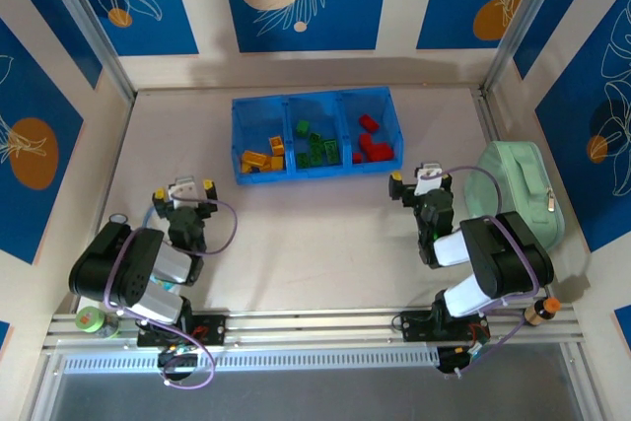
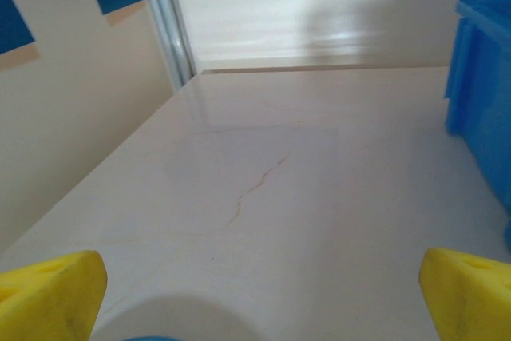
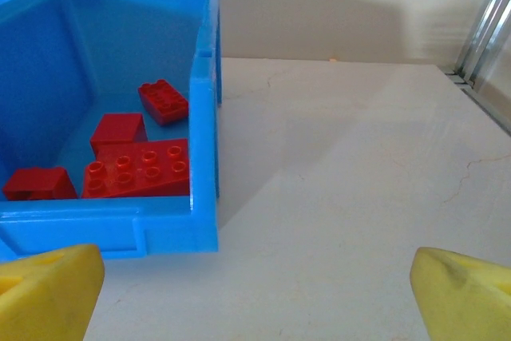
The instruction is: Sort the legos into containers by color
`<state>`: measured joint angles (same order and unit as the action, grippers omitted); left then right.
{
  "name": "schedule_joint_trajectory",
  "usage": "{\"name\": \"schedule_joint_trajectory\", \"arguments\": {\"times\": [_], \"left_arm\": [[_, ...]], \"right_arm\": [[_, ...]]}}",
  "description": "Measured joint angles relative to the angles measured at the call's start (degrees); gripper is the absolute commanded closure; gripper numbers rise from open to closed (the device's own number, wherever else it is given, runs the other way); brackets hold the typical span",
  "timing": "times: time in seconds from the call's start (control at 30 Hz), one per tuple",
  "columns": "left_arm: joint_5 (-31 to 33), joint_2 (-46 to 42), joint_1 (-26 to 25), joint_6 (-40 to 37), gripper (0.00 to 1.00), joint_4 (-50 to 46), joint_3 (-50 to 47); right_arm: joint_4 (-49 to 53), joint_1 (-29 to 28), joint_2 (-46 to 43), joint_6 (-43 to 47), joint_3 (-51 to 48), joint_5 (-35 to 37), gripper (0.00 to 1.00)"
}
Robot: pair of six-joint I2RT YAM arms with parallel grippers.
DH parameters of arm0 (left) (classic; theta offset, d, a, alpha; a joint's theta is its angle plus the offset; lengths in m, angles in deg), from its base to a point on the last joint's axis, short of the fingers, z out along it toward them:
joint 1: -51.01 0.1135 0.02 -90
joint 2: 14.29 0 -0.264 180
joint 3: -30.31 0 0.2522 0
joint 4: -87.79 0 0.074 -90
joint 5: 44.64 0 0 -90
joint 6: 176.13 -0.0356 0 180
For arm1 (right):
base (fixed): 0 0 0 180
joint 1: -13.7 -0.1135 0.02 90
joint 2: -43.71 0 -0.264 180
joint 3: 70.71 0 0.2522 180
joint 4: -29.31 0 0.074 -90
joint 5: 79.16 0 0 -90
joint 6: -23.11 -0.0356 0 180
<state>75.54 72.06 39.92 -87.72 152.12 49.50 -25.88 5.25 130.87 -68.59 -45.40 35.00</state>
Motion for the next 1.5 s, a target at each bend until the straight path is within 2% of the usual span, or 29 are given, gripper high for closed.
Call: {"name": "schedule_joint_trajectory", "arguments": {"times": [0.2,0.47,0.83,1.13,1.33,1.5], "left_arm": [[-5.0,1.2,0.0,-1.6,0.0,0.2,0.6],[-10.2,5.0,-0.1,-4.2,0.0,0.5,2.9],[-10.7,6.4,-0.3,-5.7,0.0,-1.8,5.9],[-10.9,5.8,0.3,-4.9,0.0,-10.4,10.3],[-13.8,4.8,3.6,-2.5,0.0,-18.1,14.3],[-15.4,4.5,5.6,-0.9,0.0,-20.9,14.7]], "right_arm": [[9.6,4.5,1.0,-3.3,6.9,-2.2,0.01],[10.6,2.9,0.8,-3.6,6.3,-3.0,0.01],[16.9,4.3,0.8,-4.2,9.4,-3.6,0.01],[18.3,4.4,0.8,-4.3,9.5,-3.7,0.01],[19.0,4.9,0.8,-4.6,9.6,-4.7,0.01],[19.8,6.5,0.8,-5.4,9.9,-6.3,0.01]]}}
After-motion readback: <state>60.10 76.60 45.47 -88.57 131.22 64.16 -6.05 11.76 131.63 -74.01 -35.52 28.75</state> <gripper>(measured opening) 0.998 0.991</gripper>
